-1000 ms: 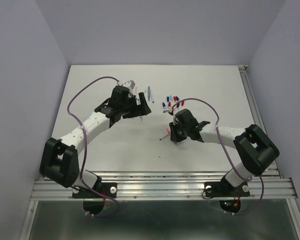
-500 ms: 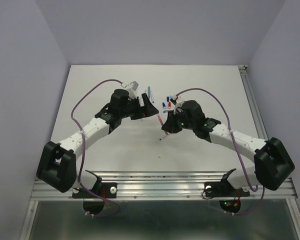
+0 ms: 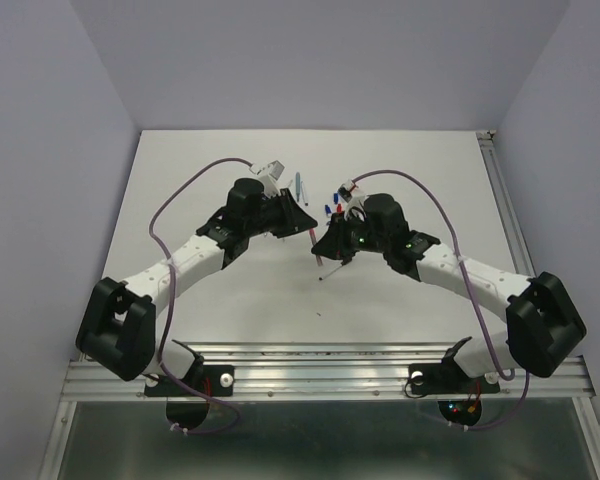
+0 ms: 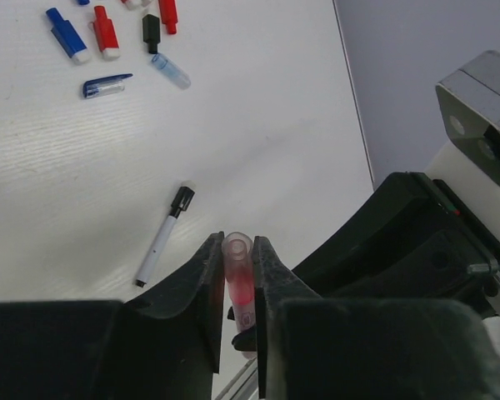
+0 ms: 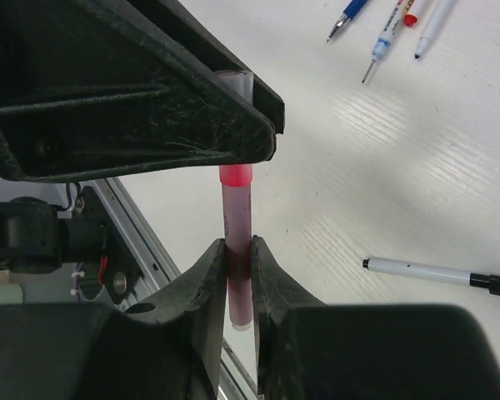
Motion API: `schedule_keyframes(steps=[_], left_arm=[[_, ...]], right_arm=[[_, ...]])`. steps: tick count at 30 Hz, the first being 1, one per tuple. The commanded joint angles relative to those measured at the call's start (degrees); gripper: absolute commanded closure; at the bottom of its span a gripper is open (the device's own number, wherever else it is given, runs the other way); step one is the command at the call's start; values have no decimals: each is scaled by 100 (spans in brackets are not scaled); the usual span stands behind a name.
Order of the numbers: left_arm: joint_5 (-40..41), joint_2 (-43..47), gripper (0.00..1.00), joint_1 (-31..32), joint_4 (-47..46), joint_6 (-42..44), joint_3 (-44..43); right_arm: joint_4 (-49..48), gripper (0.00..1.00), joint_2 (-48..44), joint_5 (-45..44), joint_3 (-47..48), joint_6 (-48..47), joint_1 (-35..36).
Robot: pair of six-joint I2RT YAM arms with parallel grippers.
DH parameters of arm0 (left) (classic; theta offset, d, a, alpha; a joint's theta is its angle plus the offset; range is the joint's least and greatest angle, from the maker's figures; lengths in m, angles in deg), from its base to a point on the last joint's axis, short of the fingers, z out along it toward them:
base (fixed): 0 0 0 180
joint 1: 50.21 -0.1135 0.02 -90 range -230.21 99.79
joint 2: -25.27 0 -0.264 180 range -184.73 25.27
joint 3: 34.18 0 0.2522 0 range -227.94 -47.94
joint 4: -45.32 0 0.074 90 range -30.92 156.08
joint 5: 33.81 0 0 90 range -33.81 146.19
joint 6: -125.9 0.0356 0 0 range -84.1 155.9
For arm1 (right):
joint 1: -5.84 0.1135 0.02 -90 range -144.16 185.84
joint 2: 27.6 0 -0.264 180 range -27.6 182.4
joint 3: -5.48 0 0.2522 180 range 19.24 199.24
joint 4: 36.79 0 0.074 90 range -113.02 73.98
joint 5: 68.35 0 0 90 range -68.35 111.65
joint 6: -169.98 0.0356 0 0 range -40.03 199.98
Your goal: Open the pen caps
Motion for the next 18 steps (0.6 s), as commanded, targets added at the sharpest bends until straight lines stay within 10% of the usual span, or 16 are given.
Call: schedule_keyframes(steps=[1, 8, 14, 18], left_arm=[[-218, -56, 81, 70, -259, 73, -167], [-157, -100, 100, 132, -277, 82, -185], [11, -3, 100, 132, -373, -41, -228], [90, -3, 100, 132, -409, -103, -325]], right_arm=[[-381, 97, 80, -155, 456, 290, 48], [-530, 96, 239, -173, 693, 440, 48], [-443, 61, 317, 11, 816, 274, 48], [-293, 59, 467, 3, 974, 168, 56]])
